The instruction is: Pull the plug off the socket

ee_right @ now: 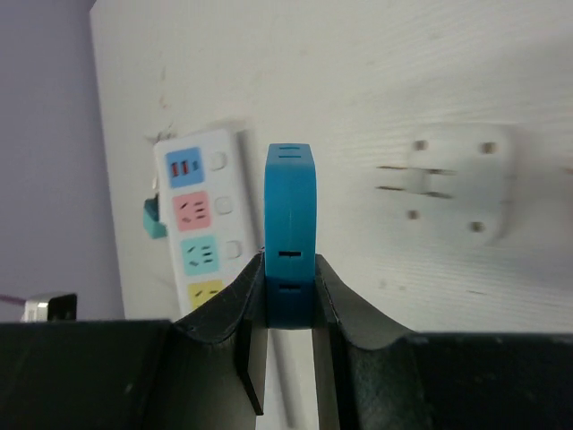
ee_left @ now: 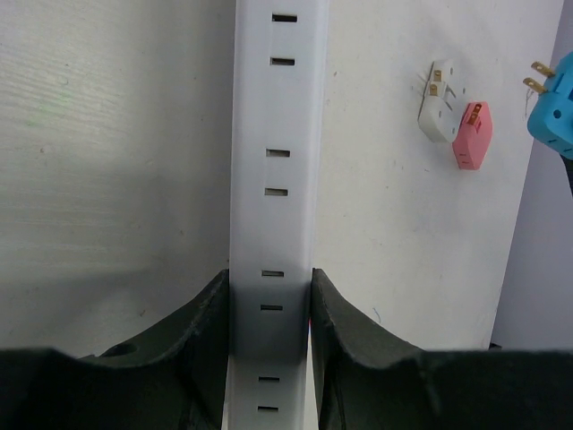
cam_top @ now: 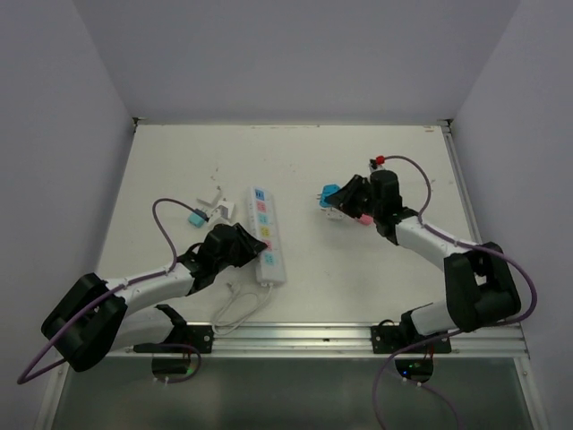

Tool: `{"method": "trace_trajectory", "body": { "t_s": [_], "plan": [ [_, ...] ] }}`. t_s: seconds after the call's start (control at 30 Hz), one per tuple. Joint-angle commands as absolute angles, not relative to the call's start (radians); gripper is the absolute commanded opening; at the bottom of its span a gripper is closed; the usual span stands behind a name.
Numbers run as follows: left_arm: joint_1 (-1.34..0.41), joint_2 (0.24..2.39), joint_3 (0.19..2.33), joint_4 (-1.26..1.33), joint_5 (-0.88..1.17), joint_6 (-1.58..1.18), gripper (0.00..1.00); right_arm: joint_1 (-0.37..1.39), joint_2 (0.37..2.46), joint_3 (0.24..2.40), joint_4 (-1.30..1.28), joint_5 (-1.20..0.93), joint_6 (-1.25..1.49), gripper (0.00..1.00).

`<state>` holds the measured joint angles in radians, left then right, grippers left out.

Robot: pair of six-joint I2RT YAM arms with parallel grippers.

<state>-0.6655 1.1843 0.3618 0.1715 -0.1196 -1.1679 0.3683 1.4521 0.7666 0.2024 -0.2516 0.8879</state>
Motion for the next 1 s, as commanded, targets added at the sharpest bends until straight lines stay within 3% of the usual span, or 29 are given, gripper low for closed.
{"method": "trace_trajectory", "body": {
  "t_s": [0.0, 0.33, 0.73, 0.83, 0.93, 0.97],
  "plan": [
    [-0.657, 1.215, 0.307, 0.041, -0.157, -1.132, 0.0, 0.209, 1.365, 0.697, 0.138, -0.221, 0.839, 0.0],
    [-0.657, 1.279, 0.316, 0.155, -0.046, -1.068, 0.0, -0.228, 1.334, 0.618, 0.117, -0.342, 0.778, 0.0],
    [-0.655, 1.333, 0.337, 0.212, 0.044, -1.04, 0.0, -0.261, 1.621, 0.683, 0.354, -0.454, 0.887, 0.01],
    [-0.658, 1.359, 0.342, 0.238, 0.069, -1.042, 0.0, -0.261, 1.669, 0.709, 0.359, -0.5, 0.893, 0.06],
    [-0.666, 1.391, 0.353, 0.258, 0.086, -1.042, 0.0, -0.261, 1.658, 0.698, 0.321, -0.474, 0.87, 0.23],
    [-0.669, 1.399, 0.359, 0.262, 0.09, -1.042, 0.0, -0.261, 1.649, 0.701, 0.293, -0.46, 0.858, 0.36]
  ]
}}
